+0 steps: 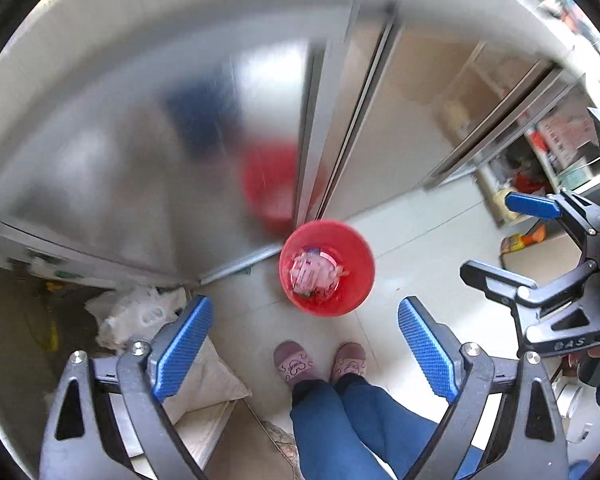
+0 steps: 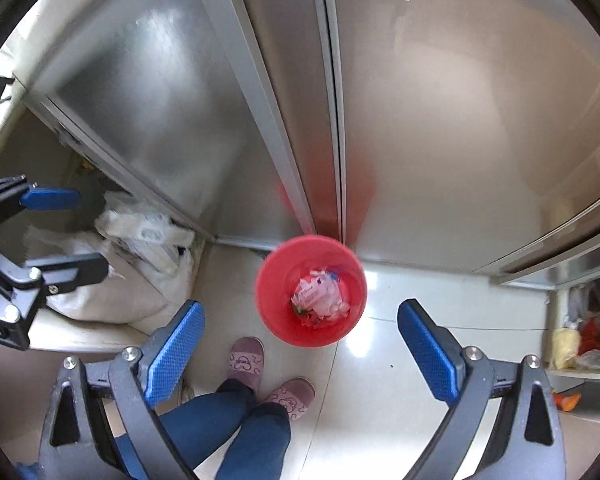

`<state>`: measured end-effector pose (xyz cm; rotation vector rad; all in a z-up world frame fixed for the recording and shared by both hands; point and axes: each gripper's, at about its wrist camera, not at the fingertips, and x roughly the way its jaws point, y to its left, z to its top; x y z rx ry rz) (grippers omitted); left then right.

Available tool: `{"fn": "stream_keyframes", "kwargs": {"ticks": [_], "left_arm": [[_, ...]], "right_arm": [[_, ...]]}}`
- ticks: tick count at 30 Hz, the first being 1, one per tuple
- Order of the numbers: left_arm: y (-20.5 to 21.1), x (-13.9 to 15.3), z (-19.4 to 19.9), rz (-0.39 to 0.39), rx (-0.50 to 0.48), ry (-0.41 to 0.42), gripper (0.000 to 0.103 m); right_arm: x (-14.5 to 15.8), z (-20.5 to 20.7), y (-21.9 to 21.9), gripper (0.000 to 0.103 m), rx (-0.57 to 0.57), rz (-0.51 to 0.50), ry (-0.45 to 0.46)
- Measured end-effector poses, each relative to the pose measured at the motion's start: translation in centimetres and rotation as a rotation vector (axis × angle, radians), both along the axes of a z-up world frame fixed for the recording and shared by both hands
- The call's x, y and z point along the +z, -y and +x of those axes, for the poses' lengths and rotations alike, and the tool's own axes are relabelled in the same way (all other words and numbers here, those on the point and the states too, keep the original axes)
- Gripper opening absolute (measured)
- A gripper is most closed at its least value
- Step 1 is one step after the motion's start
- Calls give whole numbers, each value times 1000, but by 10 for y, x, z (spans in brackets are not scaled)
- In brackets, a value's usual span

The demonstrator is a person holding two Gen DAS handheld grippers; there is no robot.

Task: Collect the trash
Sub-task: 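Raise both tools back up to the counter beside the sink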

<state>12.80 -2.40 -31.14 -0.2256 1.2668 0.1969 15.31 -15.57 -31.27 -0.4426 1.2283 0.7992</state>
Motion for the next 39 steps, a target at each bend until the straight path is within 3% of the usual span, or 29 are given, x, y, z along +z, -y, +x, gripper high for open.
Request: {"fn": "stream_keyframes", "kwargs": {"ticks": [6, 8, 16, 26, 34, 39], "left_arm": [[3, 101, -11, 56, -30, 81, 94], [5, 125, -14, 70, -54, 98, 103], [-13, 217, -35, 141, 4, 235, 103], [-100, 290, -47, 217, 170, 301, 103], [-188, 297, -39, 302, 251, 279, 103], [-238, 289, -33, 221, 309, 282, 103]], "right_arm": [[106, -12, -6, 103, 12, -9, 85], [134, -16, -7, 103, 2, 5, 91], [234, -16, -14, 103, -10, 126, 158], [275, 1, -86, 103, 87, 208, 184], [291, 20, -177, 103, 175, 231, 229], [289, 31, -227, 103, 231, 236, 211]]}}
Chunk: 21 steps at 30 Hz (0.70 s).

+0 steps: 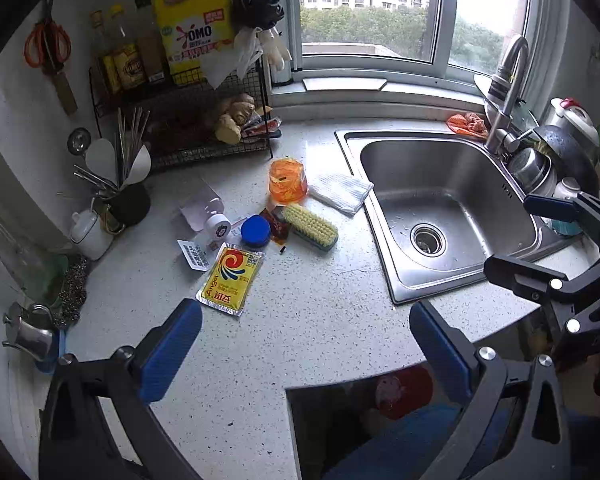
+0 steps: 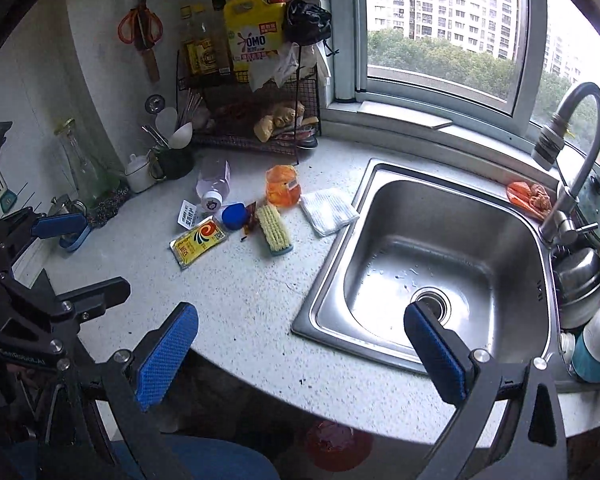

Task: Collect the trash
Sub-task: 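Raise both tools back up to the counter beside the sink, then grasp the wooden scrub brush with the right gripper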

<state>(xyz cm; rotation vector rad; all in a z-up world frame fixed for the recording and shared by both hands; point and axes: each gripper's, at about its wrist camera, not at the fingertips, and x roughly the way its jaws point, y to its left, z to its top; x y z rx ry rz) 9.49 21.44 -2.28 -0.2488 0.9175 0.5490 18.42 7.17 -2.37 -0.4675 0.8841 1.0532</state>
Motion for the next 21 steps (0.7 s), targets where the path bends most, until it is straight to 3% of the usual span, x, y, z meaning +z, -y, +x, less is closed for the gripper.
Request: {"fn": "stream_keyframes", "kwargs": {"ticks": [8, 15, 21], "left_arm": [[-61, -16, 10, -60, 8, -8, 103], [-101, -43, 17, -151, 32, -35, 103], [-129, -70, 33, -176, 46, -105, 103]], "right_arm": [[-19, 11, -62, 103, 56, -28, -46], [-43, 14, -101, 103, 114, -118, -76], [-67, 32, -135, 103, 146, -183, -113]]}}
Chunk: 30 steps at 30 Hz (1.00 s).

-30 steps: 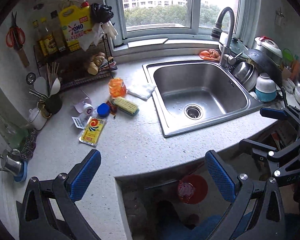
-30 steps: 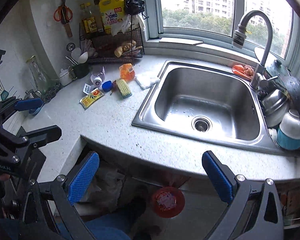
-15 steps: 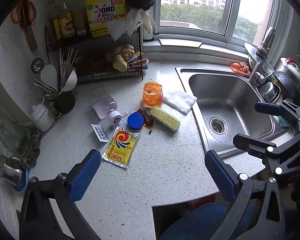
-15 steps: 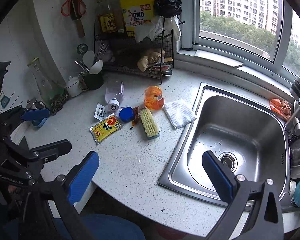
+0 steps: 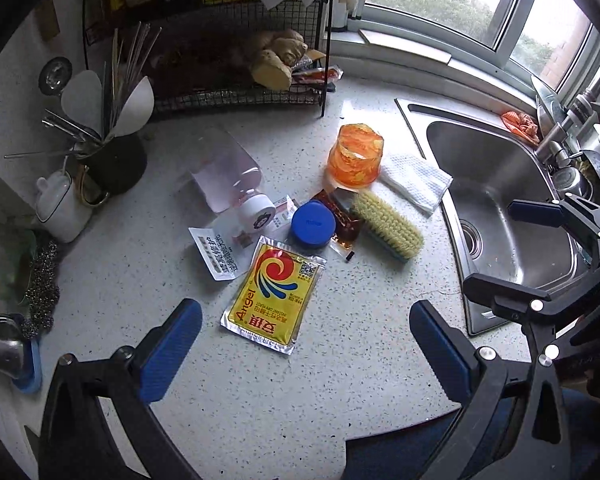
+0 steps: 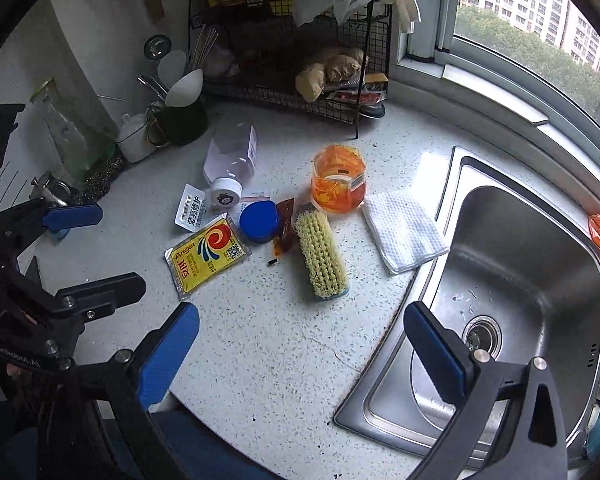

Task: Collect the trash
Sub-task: 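Grasp the wooden scrub brush with the right gripper, then grasp the yellow Angel yeast packet with the left gripper while right holds brush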

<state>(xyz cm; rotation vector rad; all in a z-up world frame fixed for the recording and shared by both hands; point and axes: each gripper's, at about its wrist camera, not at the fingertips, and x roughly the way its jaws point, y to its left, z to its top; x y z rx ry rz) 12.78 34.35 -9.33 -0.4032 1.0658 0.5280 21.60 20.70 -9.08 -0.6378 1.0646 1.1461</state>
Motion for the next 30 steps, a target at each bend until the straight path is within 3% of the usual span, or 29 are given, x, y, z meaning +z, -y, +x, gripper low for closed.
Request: {"fn": "stream_keyframes", "kwargs": {"ticks": [4, 16, 19, 22, 25, 27, 28, 30], "left_arm": [[-19, -20, 12, -51, -4, -27, 103], [-51, -62, 28, -154, 8, -76, 103], [-56, -69, 29, -185, 14, -82, 103], [-58, -75, 29, -203, 18, -94, 103], [-61, -81, 28, -213, 26, -106, 103], [-63, -83, 27, -220, 33, -107, 103], [-63, -83, 25, -222, 35, -104, 103], [-63, -84, 22, -222, 37, -102, 103]], "right_arm": [[-17, 10, -17, 102, 31, -35, 2], [-77, 30, -58, 66, 118, -198, -65], [-90, 30, -68, 64, 141, -230, -88], [-102, 28, -75, 55, 168, -269, -81], [-101, 25, -82, 53, 199, -262, -25], [-99, 24, -83, 48, 211, -258, -11], [-98, 23, -83, 37, 215, -256, 4], [-96, 25, -80, 36, 218, -251, -5]]}}
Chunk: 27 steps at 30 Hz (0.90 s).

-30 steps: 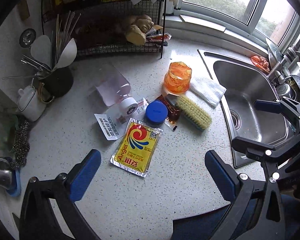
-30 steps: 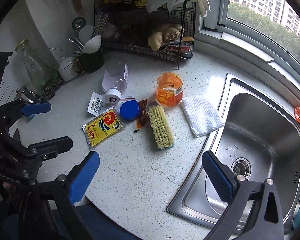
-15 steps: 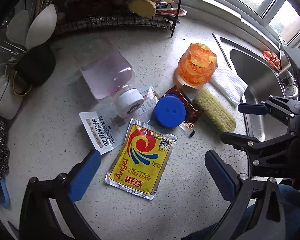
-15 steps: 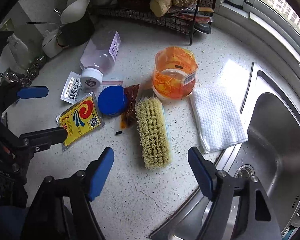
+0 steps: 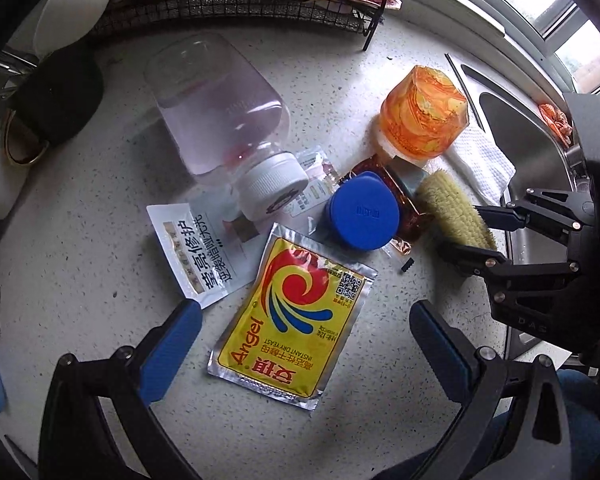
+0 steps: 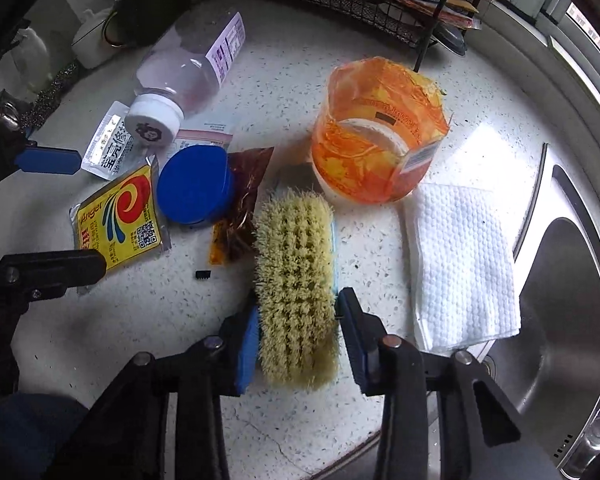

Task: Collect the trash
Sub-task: 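Grasp the yellow Angel yeast packet with the left gripper while right holds brush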

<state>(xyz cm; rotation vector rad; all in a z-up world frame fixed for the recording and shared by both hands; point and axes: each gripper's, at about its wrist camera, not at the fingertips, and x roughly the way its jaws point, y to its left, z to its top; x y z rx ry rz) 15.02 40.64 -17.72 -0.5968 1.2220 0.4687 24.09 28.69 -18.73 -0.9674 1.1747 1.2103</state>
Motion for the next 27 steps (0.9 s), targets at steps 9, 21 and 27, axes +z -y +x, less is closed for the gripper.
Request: {"fn": "stream_keyframes", "kwargs": {"ticks": [9, 21, 27], "left_arm": [[9, 13, -21, 21, -20, 32, 103], [14, -5, -27, 74, -147, -40, 103], [2, -26, -23, 79, -198, -72, 103]], "right_arm": [[16, -2, 26, 35, -105, 32, -26], [57, -9, 68, 35, -251, 112, -34], [62, -6, 88, 35, -303, 123, -28]]}}
